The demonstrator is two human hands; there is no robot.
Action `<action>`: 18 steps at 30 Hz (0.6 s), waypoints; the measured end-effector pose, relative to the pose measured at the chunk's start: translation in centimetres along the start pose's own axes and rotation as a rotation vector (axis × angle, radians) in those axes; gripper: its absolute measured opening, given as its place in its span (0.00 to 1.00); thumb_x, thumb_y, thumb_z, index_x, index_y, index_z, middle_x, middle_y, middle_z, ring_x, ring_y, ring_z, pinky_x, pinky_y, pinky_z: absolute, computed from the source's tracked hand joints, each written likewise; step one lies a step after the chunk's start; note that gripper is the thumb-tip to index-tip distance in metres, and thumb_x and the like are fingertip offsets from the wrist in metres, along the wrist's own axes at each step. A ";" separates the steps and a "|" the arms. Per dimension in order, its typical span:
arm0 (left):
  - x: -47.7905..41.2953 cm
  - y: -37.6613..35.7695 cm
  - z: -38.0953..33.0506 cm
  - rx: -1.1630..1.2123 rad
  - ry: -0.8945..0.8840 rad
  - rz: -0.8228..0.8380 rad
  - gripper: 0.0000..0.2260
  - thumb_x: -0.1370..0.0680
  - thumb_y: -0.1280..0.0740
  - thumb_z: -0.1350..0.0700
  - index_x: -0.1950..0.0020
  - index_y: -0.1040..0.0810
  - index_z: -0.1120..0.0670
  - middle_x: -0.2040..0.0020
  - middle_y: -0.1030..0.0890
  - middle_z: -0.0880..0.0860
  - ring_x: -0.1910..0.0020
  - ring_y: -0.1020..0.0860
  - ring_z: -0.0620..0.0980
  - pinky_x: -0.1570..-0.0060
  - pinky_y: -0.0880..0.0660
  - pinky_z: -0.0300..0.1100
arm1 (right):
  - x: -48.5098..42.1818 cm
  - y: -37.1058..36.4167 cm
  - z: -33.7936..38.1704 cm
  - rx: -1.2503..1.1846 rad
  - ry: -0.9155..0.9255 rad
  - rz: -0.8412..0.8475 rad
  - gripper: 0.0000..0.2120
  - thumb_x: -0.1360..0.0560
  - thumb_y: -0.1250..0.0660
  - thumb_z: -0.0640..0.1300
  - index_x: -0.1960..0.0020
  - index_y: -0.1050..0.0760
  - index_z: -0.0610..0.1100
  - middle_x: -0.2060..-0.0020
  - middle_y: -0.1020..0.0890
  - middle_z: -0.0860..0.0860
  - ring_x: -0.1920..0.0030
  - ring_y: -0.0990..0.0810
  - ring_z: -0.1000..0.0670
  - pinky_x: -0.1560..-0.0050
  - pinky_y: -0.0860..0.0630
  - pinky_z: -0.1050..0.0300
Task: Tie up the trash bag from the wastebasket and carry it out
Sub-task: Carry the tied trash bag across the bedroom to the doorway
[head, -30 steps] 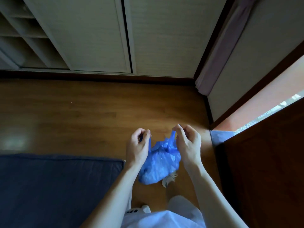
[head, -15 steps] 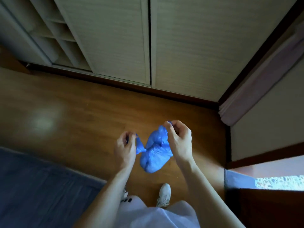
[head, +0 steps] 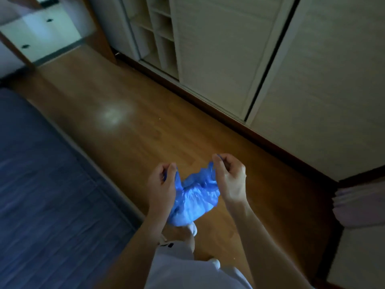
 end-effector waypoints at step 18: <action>-27.6 7.4 0.3 0.114 0.113 -0.203 0.12 0.22 0.34 0.55 0.63 0.26 0.59 0.67 0.25 0.59 0.68 0.29 0.45 0.66 0.29 0.39 | -19.0 -28.0 8.1 0.038 -0.016 0.324 0.08 0.22 0.33 0.47 0.58 0.18 0.47 0.71 0.19 0.55 0.70 0.24 0.59 0.64 0.27 0.59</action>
Point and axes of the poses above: each hand's wrist, its own x-axis away from the middle knuckle, its own y-axis out of the back of the hand, z = x × y, the point moved 4 cm from there along -x, towards the middle knuckle
